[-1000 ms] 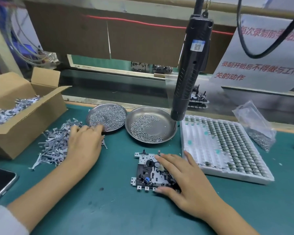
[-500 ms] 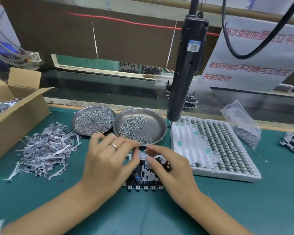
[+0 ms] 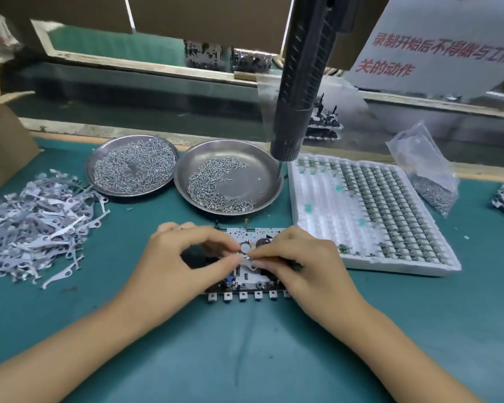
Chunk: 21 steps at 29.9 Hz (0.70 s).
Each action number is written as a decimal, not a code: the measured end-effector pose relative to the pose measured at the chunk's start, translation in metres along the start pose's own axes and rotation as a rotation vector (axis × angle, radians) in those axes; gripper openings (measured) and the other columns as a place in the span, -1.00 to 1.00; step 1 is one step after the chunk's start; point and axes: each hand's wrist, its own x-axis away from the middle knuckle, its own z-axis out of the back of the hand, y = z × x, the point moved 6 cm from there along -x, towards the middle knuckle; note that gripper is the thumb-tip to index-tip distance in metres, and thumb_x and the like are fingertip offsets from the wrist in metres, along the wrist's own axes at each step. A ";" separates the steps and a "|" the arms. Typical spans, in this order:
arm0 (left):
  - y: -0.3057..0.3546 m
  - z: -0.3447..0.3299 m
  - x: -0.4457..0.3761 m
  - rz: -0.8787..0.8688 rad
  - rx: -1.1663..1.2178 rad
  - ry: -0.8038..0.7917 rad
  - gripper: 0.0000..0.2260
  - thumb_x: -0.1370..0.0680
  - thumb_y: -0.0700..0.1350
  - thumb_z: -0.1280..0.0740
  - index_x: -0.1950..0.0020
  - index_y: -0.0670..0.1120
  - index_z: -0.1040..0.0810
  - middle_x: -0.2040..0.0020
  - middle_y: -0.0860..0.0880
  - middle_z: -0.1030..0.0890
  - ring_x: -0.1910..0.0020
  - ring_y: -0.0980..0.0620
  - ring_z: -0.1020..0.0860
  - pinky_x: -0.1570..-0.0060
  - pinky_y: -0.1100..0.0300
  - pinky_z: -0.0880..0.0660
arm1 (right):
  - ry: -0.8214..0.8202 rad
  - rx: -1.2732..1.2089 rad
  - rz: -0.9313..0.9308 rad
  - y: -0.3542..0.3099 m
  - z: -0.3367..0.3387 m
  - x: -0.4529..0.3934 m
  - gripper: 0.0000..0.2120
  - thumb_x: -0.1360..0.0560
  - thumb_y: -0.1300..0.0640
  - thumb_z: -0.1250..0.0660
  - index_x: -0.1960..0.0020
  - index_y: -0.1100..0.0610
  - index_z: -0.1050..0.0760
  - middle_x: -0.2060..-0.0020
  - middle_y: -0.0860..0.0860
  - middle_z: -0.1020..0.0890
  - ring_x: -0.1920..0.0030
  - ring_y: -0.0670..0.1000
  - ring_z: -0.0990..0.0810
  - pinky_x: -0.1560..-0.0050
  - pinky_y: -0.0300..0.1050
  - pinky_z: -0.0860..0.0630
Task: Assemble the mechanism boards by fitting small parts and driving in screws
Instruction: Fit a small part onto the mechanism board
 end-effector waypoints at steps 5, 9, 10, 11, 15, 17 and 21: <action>-0.001 -0.006 0.000 0.011 -0.033 -0.056 -0.81 -0.26 0.12 -0.47 0.16 0.17 -0.64 0.26 0.29 -0.61 0.13 0.26 -0.51 0.00 0.29 -0.31 | -0.012 0.001 -0.056 0.002 0.003 0.002 -0.84 -0.39 0.30 -0.49 0.07 0.12 -0.69 0.25 -0.21 -0.62 0.15 -0.15 -0.57 0.09 -0.41 -0.44; 0.000 -0.008 0.001 0.010 -0.011 -0.068 -0.94 -0.27 0.06 -0.46 0.28 0.16 -0.63 0.28 0.30 -0.62 0.14 0.26 -0.51 -0.02 0.27 -0.29 | -0.045 -0.017 -0.076 0.001 0.008 0.002 -0.84 -0.37 0.31 -0.50 0.10 0.11 -0.69 0.22 -0.12 -0.69 0.16 -0.17 -0.60 0.10 -0.41 -0.45; -0.001 -0.009 0.001 0.015 -0.007 -0.074 -0.93 -0.27 0.07 -0.47 0.28 0.16 -0.64 0.28 0.30 -0.62 0.14 0.24 -0.52 -0.04 0.25 -0.30 | -0.060 -0.014 -0.081 0.001 0.009 0.003 -0.84 -0.37 0.31 -0.50 0.10 0.11 -0.69 0.23 -0.12 -0.68 0.16 -0.17 -0.60 0.10 -0.41 -0.45; -0.002 -0.010 0.001 0.025 -0.001 -0.079 -0.89 -0.26 0.11 -0.47 0.27 0.14 -0.65 0.28 0.29 -0.62 0.14 0.22 -0.52 -0.05 0.22 -0.31 | -0.073 -0.012 -0.085 0.001 0.009 0.003 -0.83 -0.37 0.32 -0.49 0.10 0.10 -0.69 0.23 -0.13 -0.68 0.16 -0.17 -0.59 0.11 -0.41 -0.44; -0.002 -0.011 0.001 0.054 0.049 -0.091 -0.79 -0.26 0.09 -0.47 0.12 0.18 -0.63 0.30 0.25 -0.63 0.13 0.14 -0.53 0.00 0.24 -0.39 | -0.090 0.014 -0.045 -0.002 0.010 0.003 -0.85 -0.38 0.29 -0.46 0.10 0.10 -0.69 0.26 -0.15 -0.64 0.18 -0.16 -0.58 0.12 -0.32 -0.47; -0.001 -0.012 0.002 0.056 0.034 -0.103 -0.86 -0.27 0.10 -0.46 0.21 0.13 -0.66 0.30 0.27 -0.62 0.10 0.13 -0.51 -0.07 0.13 -0.37 | -0.105 0.040 -0.009 -0.005 0.010 0.003 -0.85 -0.38 0.27 -0.48 0.09 0.09 -0.69 0.26 -0.14 -0.64 0.19 -0.17 -0.57 0.13 -0.34 -0.46; 0.000 -0.014 0.003 0.055 0.036 -0.112 -0.93 -0.28 0.03 -0.46 0.27 0.14 -0.63 0.31 0.27 -0.62 0.09 0.12 -0.49 -0.12 0.05 -0.35 | -0.161 0.093 0.077 -0.011 0.009 0.006 -0.87 -0.37 0.16 -0.48 0.08 0.09 -0.68 0.26 -0.09 -0.65 0.19 -0.11 -0.57 0.15 -0.22 -0.51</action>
